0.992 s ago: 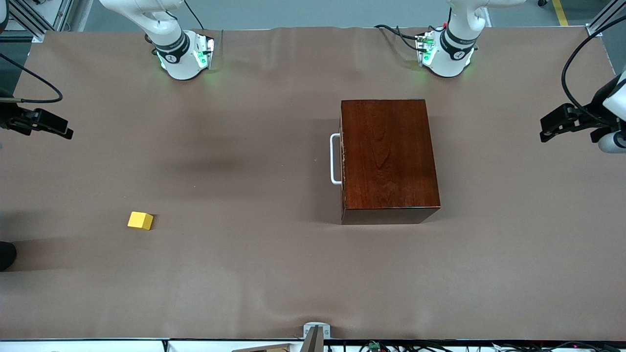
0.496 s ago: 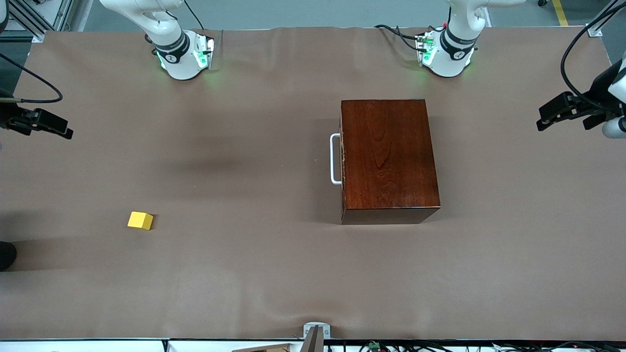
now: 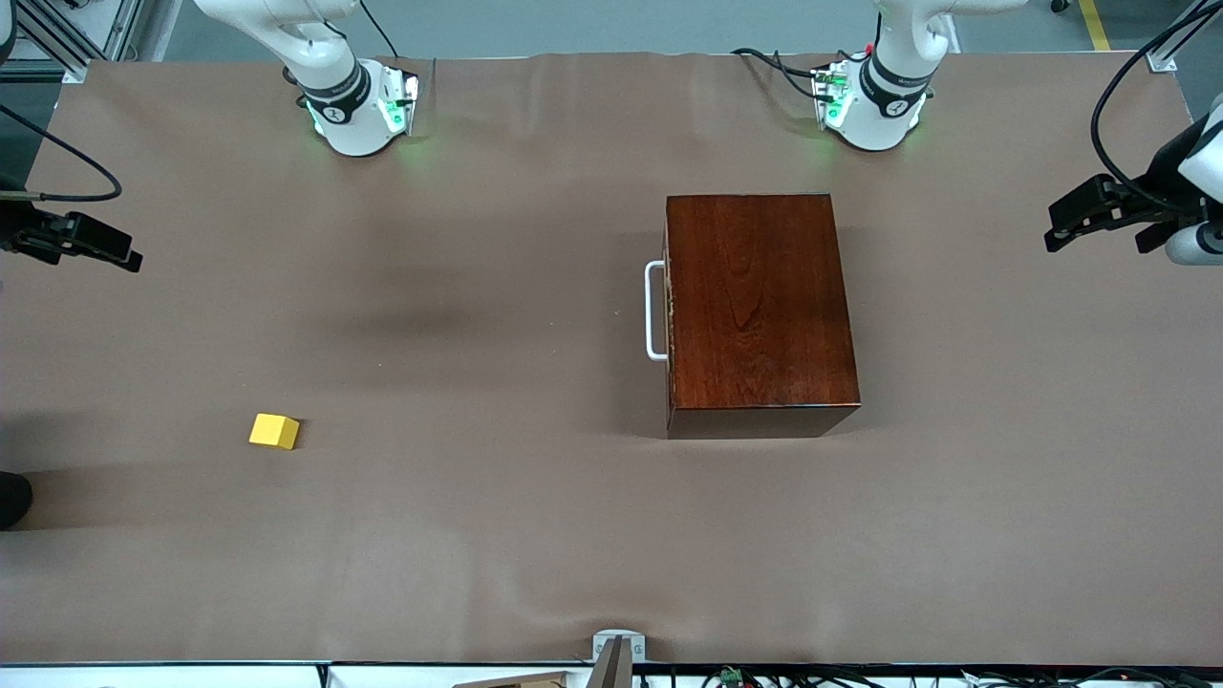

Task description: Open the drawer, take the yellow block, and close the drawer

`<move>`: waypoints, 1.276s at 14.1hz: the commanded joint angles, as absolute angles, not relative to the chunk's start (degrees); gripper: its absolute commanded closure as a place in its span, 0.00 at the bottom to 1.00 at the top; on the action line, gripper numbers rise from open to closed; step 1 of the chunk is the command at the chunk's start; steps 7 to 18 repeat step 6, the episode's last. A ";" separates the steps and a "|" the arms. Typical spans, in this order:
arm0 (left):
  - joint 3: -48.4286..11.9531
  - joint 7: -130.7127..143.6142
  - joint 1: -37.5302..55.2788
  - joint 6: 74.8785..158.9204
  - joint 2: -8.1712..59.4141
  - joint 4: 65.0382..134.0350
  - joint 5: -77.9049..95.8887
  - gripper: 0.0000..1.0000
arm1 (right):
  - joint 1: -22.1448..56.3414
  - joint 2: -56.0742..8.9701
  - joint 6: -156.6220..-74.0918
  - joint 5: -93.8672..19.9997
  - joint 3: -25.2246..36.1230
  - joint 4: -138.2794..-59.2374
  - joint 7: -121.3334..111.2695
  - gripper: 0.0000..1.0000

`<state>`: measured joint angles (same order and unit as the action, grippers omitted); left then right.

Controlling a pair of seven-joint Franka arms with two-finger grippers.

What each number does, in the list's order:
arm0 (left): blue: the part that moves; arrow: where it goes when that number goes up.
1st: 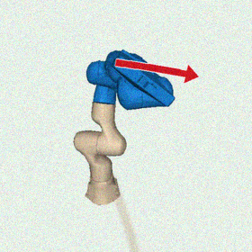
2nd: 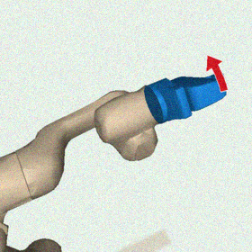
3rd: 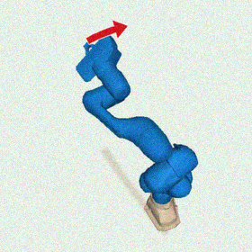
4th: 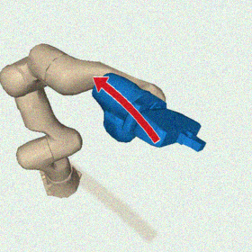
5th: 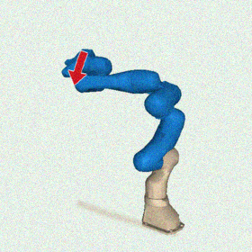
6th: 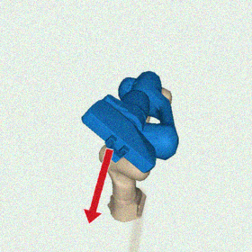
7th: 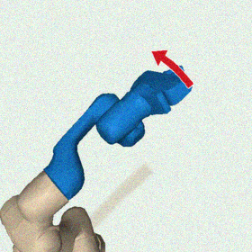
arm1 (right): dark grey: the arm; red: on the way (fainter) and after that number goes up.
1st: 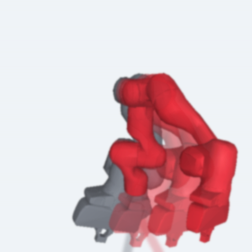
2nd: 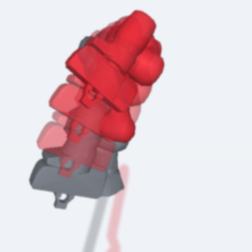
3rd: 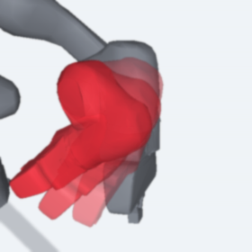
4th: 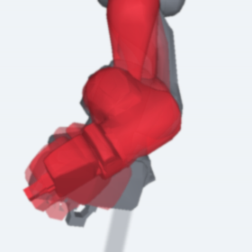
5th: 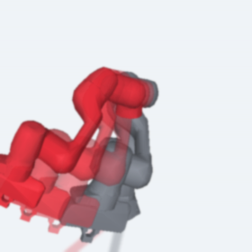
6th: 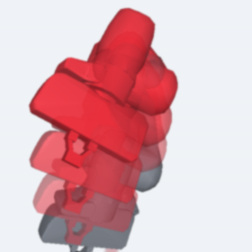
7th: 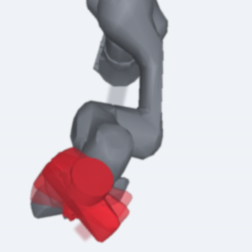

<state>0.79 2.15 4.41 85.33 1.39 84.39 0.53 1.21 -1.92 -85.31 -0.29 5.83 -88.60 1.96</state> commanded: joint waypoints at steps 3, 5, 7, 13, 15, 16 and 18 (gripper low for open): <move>0.79 1.32 4.04 86.31 0.44 85.69 1.67 0.00 | 0.97 -2.11 -84.38 0.35 5.62 -87.54 2.90 0.00; 0.79 1.32 4.04 86.40 0.44 85.69 1.67 0.00 | 0.97 -2.11 -84.38 0.35 5.54 -87.54 2.90 0.00; 0.79 1.32 3.96 86.57 0.61 85.61 1.67 0.00 | 0.97 -2.11 -84.38 0.35 5.62 -87.54 2.90 0.00; 0.79 1.32 3.96 86.57 0.61 85.61 1.67 0.00 | 0.97 -2.11 -84.38 0.35 5.62 -87.54 2.90 0.00; 0.79 1.32 3.96 86.57 0.61 85.61 1.67 0.00 | 0.97 -2.11 -84.38 0.35 5.62 -87.54 2.90 0.00; 0.79 1.32 3.96 86.57 0.61 85.61 1.67 0.00 | 0.97 -2.11 -84.38 0.35 5.62 -87.54 2.90 0.00; 0.79 1.32 3.96 86.57 0.61 85.61 1.67 0.00 | 0.97 -2.11 -84.38 0.35 5.62 -87.54 2.90 0.00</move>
